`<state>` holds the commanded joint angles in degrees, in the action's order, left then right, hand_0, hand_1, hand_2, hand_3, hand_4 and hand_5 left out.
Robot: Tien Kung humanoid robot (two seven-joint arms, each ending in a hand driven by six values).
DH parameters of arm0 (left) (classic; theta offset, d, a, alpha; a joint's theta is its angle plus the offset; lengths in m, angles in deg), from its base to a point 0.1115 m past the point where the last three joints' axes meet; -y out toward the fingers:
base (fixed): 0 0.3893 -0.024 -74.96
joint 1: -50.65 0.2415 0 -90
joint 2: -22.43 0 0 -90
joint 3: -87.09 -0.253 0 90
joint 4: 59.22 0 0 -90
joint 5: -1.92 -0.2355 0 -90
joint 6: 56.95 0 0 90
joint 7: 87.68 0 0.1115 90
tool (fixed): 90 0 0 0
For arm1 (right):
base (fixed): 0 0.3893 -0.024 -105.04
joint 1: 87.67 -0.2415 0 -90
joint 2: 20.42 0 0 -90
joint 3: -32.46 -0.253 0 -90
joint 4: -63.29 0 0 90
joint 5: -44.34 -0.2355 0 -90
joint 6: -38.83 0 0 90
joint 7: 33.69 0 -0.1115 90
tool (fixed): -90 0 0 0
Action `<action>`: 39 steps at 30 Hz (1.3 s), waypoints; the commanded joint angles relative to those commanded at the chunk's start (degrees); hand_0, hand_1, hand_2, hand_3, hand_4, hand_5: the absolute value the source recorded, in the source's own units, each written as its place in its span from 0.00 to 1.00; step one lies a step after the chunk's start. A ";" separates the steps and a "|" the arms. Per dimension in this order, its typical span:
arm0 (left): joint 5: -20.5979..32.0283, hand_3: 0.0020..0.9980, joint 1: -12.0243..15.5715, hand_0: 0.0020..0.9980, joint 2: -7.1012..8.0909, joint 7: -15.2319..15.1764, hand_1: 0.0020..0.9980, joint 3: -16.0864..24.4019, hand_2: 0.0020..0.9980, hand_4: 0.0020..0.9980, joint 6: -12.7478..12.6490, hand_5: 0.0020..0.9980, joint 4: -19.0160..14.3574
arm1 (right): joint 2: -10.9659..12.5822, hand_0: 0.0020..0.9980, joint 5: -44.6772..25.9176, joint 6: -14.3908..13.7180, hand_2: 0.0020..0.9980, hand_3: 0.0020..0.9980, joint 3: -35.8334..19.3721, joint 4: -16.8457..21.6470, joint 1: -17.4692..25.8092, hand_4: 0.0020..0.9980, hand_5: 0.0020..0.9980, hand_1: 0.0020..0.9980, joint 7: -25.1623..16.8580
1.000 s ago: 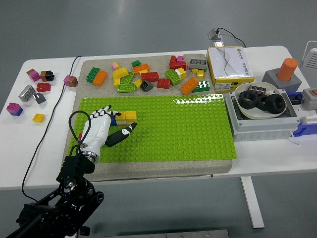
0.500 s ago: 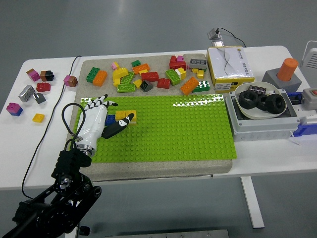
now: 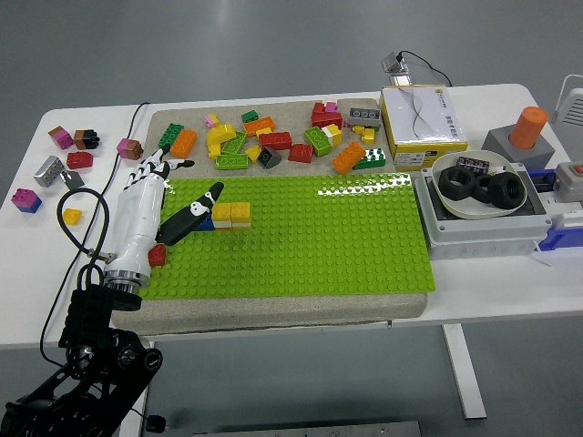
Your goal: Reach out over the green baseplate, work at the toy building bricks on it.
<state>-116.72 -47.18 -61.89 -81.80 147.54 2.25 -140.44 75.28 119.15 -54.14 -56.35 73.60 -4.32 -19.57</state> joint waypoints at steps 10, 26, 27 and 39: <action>5.69 0.69 1.60 0.99 0.64 -5.59 0.91 -2.52 0.90 0.83 -1.60 0.72 0.73 | -0.19 0.59 -0.23 0.35 0.64 0.65 0.97 0.00 -0.03 0.66 0.76 0.58 0.14; 5.72 0.67 2.97 0.99 1.64 -7.08 0.90 -2.27 0.88 0.82 -2.48 0.67 1.60 | -0.58 0.59 0.42 0.99 0.64 0.65 1.42 0.00 0.93 0.66 0.76 0.58 0.48; 5.72 0.67 3.07 0.99 1.65 -7.03 0.90 -2.24 0.88 0.82 -2.42 0.67 1.67 | -0.60 0.59 0.50 1.04 0.64 0.65 1.41 0.00 1.01 0.66 0.76 0.58 0.53; 5.88 0.66 3.72 0.98 1.80 -7.53 0.90 -1.87 0.86 0.82 -2.94 0.67 2.61 | -0.73 0.59 1.40 1.51 0.64 0.65 1.03 0.00 1.41 0.66 0.76 0.58 0.68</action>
<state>-110.84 -43.46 -60.09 -89.33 145.66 -0.69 -137.83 74.55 120.55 -52.63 -55.33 73.60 -2.90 -18.89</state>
